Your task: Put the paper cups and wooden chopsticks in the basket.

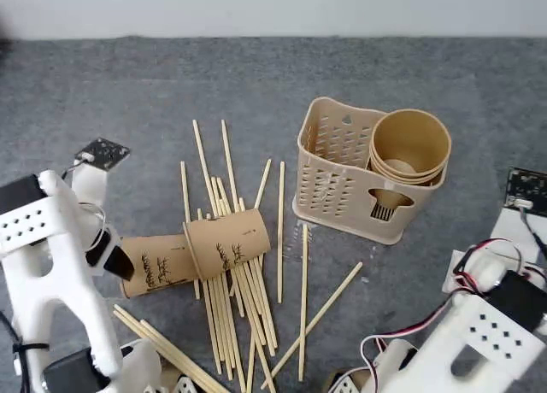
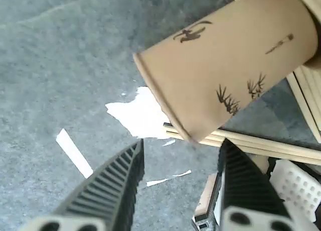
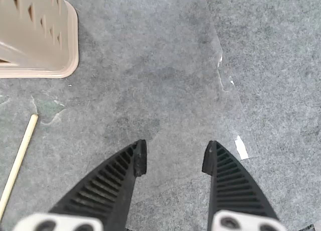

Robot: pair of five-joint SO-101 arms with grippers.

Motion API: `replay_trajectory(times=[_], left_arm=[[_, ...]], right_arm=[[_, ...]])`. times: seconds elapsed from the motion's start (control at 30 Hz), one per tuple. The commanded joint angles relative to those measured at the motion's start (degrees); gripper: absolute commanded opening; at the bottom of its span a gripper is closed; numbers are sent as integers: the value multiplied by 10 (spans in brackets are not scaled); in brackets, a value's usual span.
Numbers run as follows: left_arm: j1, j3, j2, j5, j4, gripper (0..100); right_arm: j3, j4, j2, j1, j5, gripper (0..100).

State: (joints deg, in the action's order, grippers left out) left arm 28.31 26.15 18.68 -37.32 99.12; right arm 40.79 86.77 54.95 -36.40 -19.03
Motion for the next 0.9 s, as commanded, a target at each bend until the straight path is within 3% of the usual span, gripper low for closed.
replay_trajectory(times=[0.0,0.23,0.5,0.77,0.87], left_arm=[[4,0,3,-7,12,235],[1,7,2,-7,12,235],[-68,53,2,-7,12,235],[-71,58,1,-9,12,233],[-82,81,1,-43,12,233]], right_arm=[[-4,3,11,9,-5,199],[-4,4,11,9,-5,199],[-4,4,11,8,-5,198],[-4,4,11,8,-5,198],[-4,4,11,8,-5,198]])
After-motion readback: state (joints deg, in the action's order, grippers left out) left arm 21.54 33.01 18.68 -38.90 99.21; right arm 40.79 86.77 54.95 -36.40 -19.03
